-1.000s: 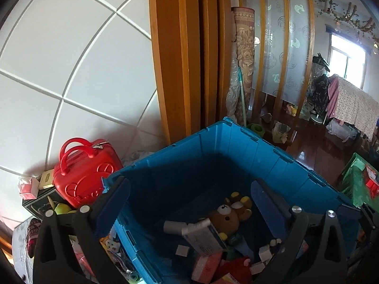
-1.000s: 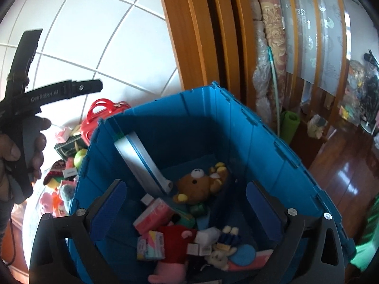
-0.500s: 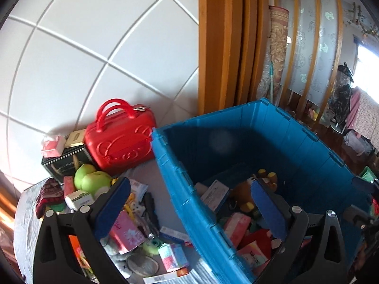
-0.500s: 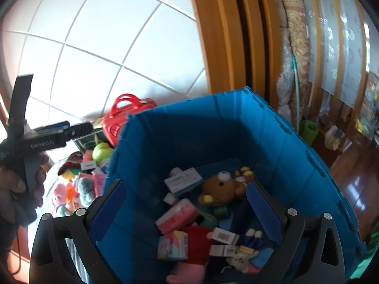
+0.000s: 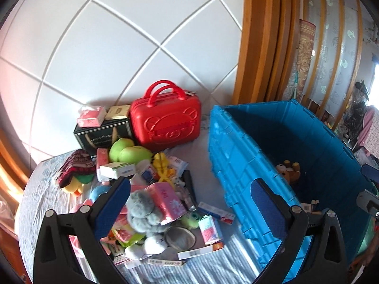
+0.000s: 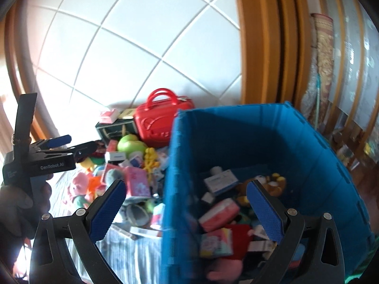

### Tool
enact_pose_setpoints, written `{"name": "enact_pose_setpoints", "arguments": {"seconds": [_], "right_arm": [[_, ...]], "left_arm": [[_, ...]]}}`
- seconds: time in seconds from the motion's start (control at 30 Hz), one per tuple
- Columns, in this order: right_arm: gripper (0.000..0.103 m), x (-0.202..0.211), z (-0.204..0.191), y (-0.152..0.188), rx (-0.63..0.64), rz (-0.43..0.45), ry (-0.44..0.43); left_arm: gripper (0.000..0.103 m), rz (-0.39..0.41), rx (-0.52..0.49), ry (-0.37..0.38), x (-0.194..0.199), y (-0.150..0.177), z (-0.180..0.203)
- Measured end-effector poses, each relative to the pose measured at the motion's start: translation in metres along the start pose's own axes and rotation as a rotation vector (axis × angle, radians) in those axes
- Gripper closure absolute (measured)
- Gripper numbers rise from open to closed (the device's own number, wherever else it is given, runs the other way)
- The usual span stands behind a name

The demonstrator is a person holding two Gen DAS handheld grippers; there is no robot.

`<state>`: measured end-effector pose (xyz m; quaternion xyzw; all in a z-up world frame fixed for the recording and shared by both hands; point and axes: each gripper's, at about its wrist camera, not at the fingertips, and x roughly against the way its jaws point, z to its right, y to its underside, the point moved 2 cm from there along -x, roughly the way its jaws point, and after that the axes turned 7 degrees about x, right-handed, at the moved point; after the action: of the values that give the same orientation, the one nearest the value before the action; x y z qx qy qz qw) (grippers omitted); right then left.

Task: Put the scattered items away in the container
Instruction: 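Move both tools back toward the pile on the bed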

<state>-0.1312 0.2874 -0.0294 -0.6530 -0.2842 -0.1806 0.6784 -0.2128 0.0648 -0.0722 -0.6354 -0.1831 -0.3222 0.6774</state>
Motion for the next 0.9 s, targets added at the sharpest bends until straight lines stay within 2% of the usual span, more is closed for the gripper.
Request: {"name": "enact_pose_setpoints", "arguments": {"seconds": [0.23,0.53,0.7,0.9], "right_arm": [[0.0,-0.016,-0.056,0.003,0.022,-0.029,-0.055],[0.0,-0.047,-0.108,0.016,0.056,-0.059,-0.094],[0.0,-0.07,-0.136,0.028,0.095,-0.086,-0.128],[0.0,-0.106,-0.16,0.061,0.11,-0.164,-0.154]], "left_arm": [[0.0,0.008,0.034,-0.078,0.015,0.032,-0.073],[0.0,-0.066,0.079,-0.176,0.016,0.089,-0.166],[0.0,-0.127,0.082,-0.195,0.005,0.124,-0.199],[0.001,-0.199,0.049,-0.158,-0.022,0.168,-0.214]]}}
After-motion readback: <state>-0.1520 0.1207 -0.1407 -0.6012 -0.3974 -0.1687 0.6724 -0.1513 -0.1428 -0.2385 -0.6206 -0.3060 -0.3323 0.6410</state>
